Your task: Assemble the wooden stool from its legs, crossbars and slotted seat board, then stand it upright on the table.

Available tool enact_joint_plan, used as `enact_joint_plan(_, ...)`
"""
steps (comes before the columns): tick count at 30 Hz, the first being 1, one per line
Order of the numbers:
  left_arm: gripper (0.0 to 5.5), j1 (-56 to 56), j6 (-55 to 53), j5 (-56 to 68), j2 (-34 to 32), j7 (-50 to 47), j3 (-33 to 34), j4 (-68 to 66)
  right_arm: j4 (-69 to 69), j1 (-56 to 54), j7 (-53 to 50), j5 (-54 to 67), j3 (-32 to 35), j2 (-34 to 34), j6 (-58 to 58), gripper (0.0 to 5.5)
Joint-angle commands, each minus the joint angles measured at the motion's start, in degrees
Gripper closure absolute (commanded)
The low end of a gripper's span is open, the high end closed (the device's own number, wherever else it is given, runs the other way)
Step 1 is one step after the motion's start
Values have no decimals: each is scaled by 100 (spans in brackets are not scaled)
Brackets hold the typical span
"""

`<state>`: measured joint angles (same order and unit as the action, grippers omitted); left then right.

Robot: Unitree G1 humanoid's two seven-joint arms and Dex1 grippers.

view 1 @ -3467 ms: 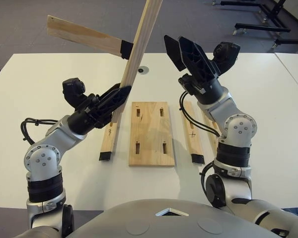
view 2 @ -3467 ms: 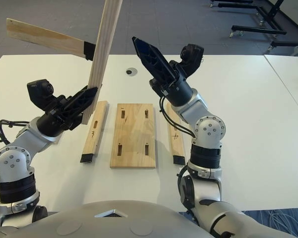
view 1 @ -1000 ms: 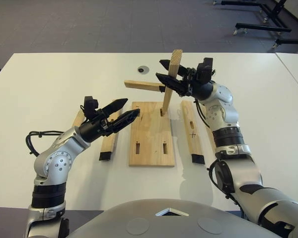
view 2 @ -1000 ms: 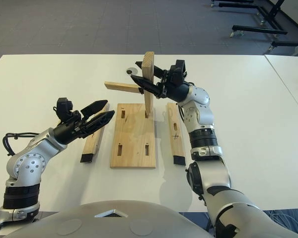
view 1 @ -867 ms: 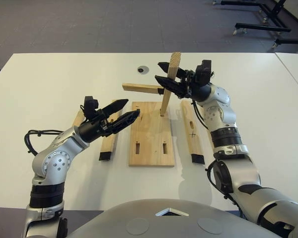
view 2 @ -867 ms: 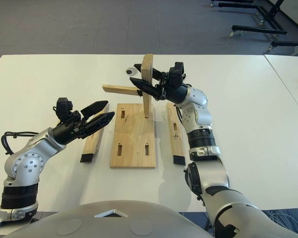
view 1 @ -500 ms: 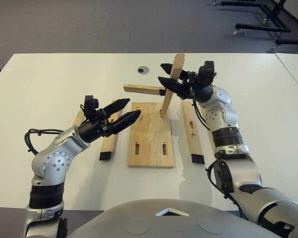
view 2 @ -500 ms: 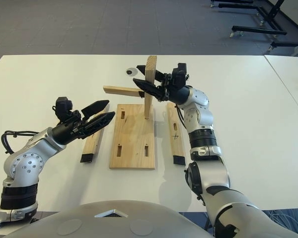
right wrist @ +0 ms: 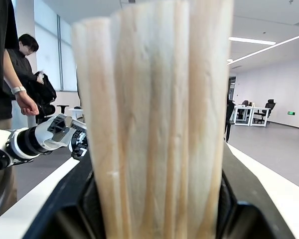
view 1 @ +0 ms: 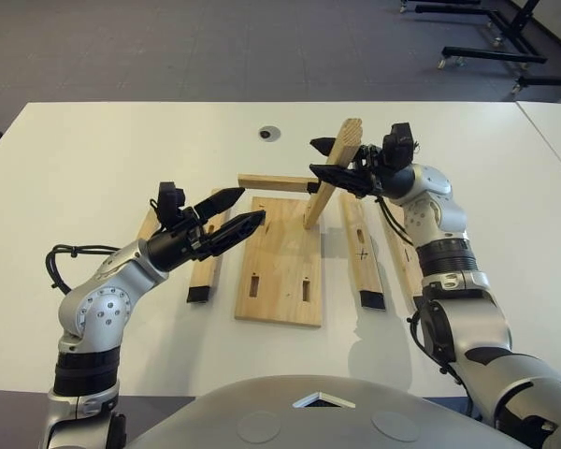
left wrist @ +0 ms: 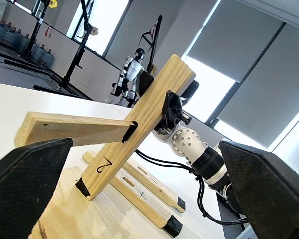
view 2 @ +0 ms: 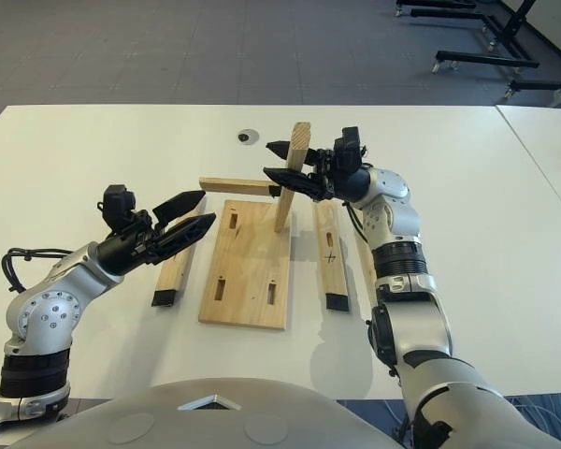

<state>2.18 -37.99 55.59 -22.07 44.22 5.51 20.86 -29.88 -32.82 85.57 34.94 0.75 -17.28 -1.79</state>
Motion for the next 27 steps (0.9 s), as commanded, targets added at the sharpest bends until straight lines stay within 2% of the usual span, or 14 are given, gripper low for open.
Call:
enact_joint_plan(1, 10, -29, 53, -116, -69, 43, 21, -95, -391, 105, 154, -425, -251, -200, -334, 344)
enact_joint_plan(9, 10, 37, 168, -196, -4, 89, -13, -115, -862, -165, -344, -904, -487, -386, -513, 344)
enact_joint_plan(15, 10, -19, 168, -215, -14, 88, -12, -172, -983, -157, -727, -1045, -500, -370, -131, 344)
enact_joint_plan(17, 10, -27, 174, -227, -7, 79, -22, -173, -1027, -182, -767, -918, -409, -377, -171, 280)
enact_joint_plan(27, 10, 9, 281, -304, 157, -19, -11, -145, -396, -135, -772, -526, 318, -503, -828, 106)
